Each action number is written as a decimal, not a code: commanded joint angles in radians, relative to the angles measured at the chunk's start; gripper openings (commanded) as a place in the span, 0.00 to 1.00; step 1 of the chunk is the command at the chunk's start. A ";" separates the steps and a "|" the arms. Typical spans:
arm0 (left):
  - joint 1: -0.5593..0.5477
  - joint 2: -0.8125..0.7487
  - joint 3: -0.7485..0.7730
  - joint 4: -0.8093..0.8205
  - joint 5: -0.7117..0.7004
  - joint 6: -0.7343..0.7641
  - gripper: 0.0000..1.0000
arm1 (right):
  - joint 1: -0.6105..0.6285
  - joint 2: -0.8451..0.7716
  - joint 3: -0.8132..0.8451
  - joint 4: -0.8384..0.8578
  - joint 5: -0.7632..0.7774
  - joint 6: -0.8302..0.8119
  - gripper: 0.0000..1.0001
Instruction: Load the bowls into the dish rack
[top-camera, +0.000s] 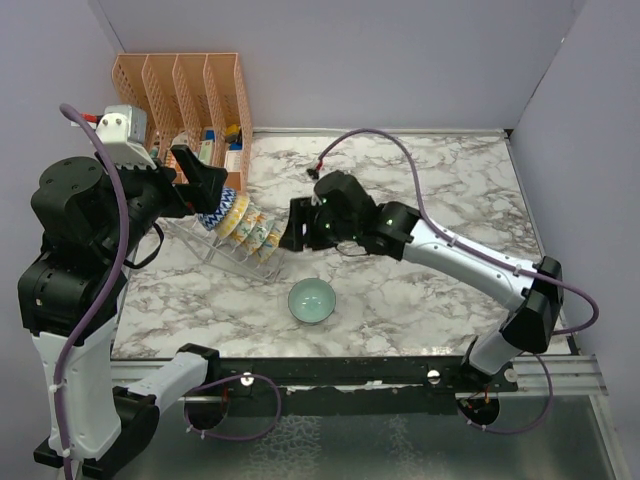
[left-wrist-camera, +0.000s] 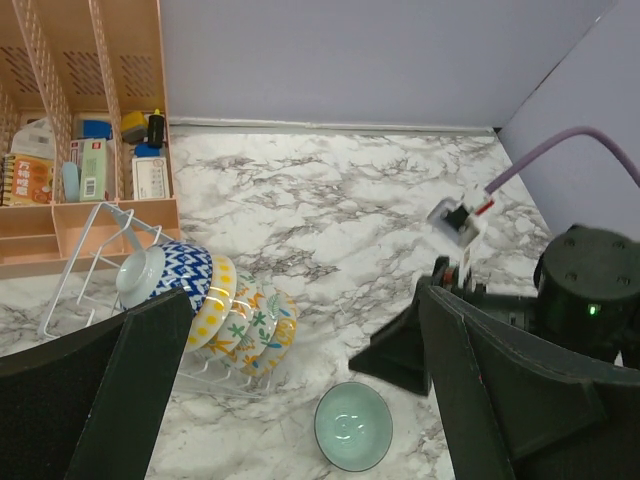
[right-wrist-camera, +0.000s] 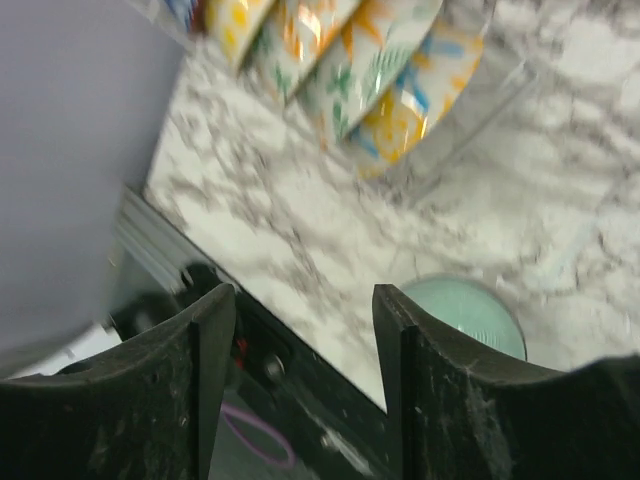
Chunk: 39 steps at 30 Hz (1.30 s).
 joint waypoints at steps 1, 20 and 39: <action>-0.004 -0.010 0.001 -0.006 -0.014 0.005 0.99 | 0.163 -0.021 -0.014 -0.289 0.061 -0.143 0.58; -0.005 -0.030 0.038 -0.040 -0.022 -0.001 0.99 | 0.347 0.285 0.028 -0.348 0.240 -0.260 0.59; -0.005 -0.047 0.017 -0.052 -0.039 -0.005 0.99 | 0.348 0.367 -0.004 -0.270 0.287 -0.252 0.38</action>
